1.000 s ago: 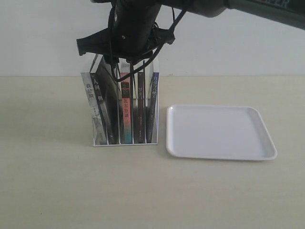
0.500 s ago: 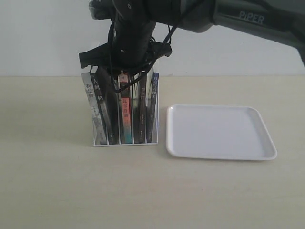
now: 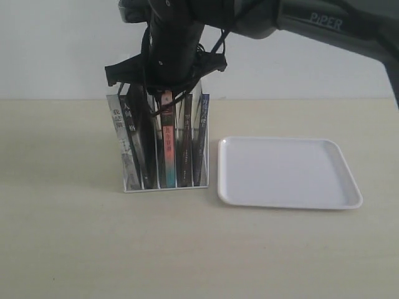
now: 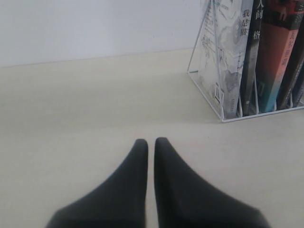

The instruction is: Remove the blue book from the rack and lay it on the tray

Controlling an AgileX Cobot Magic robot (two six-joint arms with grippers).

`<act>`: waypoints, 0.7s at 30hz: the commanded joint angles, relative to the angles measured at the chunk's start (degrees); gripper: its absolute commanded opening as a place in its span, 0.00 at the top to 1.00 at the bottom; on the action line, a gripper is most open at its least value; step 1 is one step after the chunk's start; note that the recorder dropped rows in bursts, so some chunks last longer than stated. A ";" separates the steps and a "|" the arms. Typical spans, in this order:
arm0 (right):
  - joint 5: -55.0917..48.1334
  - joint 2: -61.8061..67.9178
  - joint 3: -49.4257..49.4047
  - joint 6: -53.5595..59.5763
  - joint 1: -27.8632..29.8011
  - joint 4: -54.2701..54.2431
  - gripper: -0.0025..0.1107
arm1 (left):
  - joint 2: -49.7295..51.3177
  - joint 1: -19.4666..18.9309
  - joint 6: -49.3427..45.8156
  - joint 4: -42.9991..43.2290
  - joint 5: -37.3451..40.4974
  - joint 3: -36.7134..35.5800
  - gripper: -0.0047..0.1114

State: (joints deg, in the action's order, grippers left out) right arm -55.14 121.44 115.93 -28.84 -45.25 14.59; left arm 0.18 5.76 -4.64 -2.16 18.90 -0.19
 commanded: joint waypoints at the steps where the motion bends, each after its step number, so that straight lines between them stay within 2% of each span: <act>1: -3.95 -0.78 7.57 0.80 0.13 1.55 0.98 | -0.18 0.02 0.39 0.10 -0.88 0.19 0.92; 10: -13.19 -0.91 20.60 2.90 0.13 2.21 0.98 | -0.18 0.02 0.39 0.10 -0.88 0.19 0.92; 21: -13.40 -0.93 20.74 3.53 0.13 2.21 0.98 | -0.18 0.02 0.39 0.10 -0.88 0.19 0.92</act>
State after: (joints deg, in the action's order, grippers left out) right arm -70.05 121.64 135.87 -25.99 -45.25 15.51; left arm 0.18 5.76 -4.64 -2.16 18.90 -0.19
